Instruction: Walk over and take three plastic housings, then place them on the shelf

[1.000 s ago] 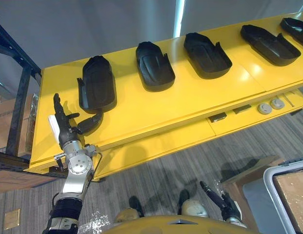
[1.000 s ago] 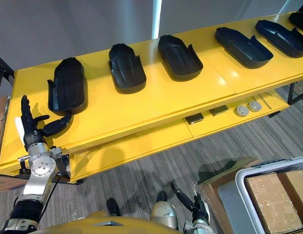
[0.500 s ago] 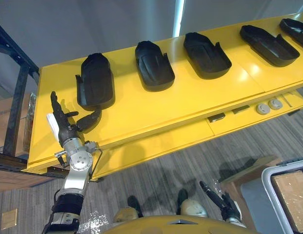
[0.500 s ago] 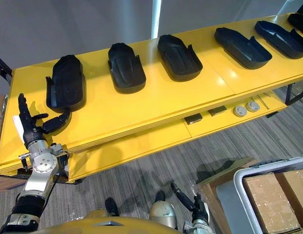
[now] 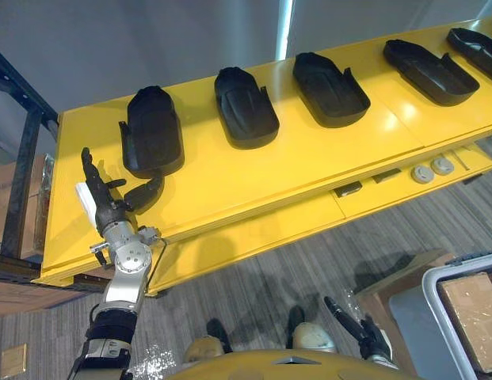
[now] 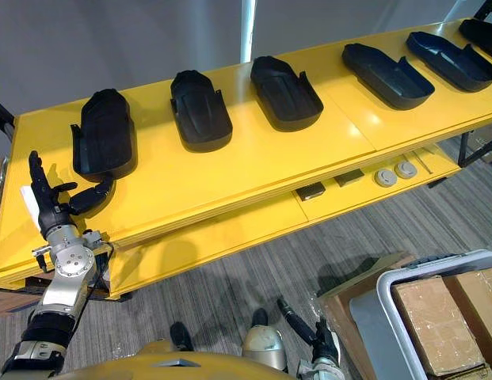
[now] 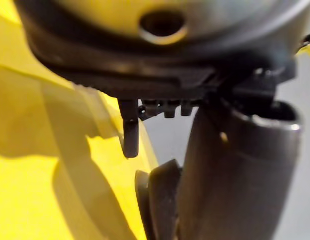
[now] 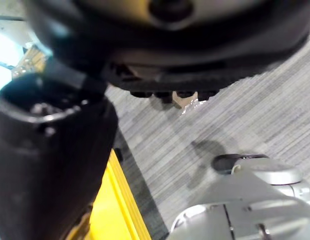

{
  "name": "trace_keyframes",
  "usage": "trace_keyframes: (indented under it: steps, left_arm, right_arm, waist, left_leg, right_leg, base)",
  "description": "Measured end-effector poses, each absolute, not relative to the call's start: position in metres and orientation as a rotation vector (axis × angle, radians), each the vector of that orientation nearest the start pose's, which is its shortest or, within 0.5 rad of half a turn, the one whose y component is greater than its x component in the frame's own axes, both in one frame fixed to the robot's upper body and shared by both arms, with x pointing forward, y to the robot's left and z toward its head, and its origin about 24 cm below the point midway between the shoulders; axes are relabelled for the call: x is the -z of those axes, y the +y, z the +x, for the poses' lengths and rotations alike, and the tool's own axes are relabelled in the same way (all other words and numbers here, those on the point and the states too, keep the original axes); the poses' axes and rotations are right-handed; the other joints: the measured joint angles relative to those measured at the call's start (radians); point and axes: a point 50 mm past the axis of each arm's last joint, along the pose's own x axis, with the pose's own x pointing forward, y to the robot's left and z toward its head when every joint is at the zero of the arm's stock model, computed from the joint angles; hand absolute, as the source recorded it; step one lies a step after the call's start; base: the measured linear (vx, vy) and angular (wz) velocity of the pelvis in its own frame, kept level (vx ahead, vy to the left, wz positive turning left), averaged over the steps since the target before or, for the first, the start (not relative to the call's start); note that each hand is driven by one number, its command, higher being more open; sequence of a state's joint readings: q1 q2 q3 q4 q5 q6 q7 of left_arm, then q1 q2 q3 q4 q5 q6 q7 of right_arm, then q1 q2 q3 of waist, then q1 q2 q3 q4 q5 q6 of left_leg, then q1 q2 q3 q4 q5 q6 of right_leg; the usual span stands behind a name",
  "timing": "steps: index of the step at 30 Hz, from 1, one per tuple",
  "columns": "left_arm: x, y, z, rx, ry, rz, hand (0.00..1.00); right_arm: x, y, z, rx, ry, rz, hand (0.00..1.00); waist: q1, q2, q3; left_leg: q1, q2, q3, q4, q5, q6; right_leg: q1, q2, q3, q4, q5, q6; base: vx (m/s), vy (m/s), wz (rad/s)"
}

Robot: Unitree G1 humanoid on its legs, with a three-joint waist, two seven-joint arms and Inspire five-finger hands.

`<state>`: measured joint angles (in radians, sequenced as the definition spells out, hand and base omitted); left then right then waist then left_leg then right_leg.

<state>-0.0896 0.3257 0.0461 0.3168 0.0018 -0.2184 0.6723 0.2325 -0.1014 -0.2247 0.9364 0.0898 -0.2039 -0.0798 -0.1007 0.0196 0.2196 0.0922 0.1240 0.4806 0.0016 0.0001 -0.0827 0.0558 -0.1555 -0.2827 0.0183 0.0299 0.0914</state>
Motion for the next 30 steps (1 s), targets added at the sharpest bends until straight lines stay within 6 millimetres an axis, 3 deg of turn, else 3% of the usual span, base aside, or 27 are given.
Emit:
trace_keyframes:
  steps: [15, 30]
  left_arm:
    - [-0.035, 0.261, 0.253, -0.744, -0.088, 0.315, 1.0]
    - [-0.03, 0.263, 0.254, -0.762, -0.064, 0.322, 1.0]
  right_arm:
    - [0.149, -0.234, 0.06, 0.454, 0.95, 0.008, 1.0]
    - [0.151, -0.233, 0.051, 0.453, 0.987, 0.012, 1.0]
  waist:
    - [-0.01, 0.01, -0.007]
    - [-0.015, -0.001, -0.028]
  left_leg:
    - [-0.001, 0.004, 0.006, 0.013, -0.008, 0.0]
    - [0.005, 0.004, 0.011, 0.012, -0.007, 0.001]
  right_leg:
    - [0.0, 0.001, 0.008, 0.0, 0.002, 0.003]
    - [0.004, 0.001, 0.011, -0.004, 0.007, 0.004]
  base:
    - [0.0, -0.002, -0.01]
    - [0.0, 0.0, 0.0]
